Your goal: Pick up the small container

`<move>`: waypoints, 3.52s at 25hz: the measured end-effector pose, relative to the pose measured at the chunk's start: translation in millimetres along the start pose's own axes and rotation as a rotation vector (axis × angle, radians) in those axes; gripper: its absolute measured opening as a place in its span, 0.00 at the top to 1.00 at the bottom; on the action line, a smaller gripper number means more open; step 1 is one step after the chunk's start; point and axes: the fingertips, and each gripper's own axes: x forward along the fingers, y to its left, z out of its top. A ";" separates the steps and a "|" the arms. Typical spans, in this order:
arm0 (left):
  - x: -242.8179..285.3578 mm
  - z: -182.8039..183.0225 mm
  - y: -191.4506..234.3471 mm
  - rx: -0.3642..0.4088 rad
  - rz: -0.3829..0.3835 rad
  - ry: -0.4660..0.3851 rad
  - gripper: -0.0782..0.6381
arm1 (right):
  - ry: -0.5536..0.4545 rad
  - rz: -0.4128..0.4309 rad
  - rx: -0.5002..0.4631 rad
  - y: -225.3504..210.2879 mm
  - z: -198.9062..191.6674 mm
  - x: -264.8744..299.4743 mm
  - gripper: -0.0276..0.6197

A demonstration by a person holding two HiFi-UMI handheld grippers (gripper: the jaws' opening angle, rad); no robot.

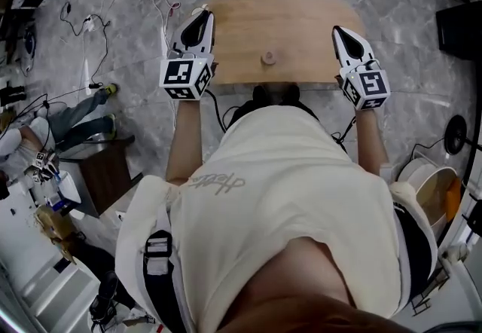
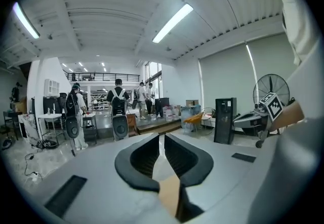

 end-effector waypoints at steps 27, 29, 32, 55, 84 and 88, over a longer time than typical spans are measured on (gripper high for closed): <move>2.1 -33.4 -11.7 -0.003 -0.167 0.016 0.07 | -0.011 -0.055 -0.028 21.4 24.9 7.8 0.96; 1.1 -36.0 -10.6 -0.009 -0.152 0.018 0.07 | -0.008 -0.061 -0.016 22.1 22.8 6.1 0.96; -0.5 -41.2 -15.5 -0.012 -0.157 0.025 0.07 | 0.003 -0.050 -0.008 25.1 18.0 5.1 0.96; 40.2 -185.5 -31.2 0.034 -0.303 0.215 0.07 | 0.128 0.012 0.067 54.3 -63.3 51.5 0.96; 158.1 -567.6 -109.5 0.054 -0.610 0.561 0.07 | 0.346 0.112 0.225 44.1 -327.7 156.2 0.96; 167.7 -609.8 -119.0 0.079 -0.607 0.586 0.07 | 0.393 0.140 0.261 44.0 -369.6 158.8 0.96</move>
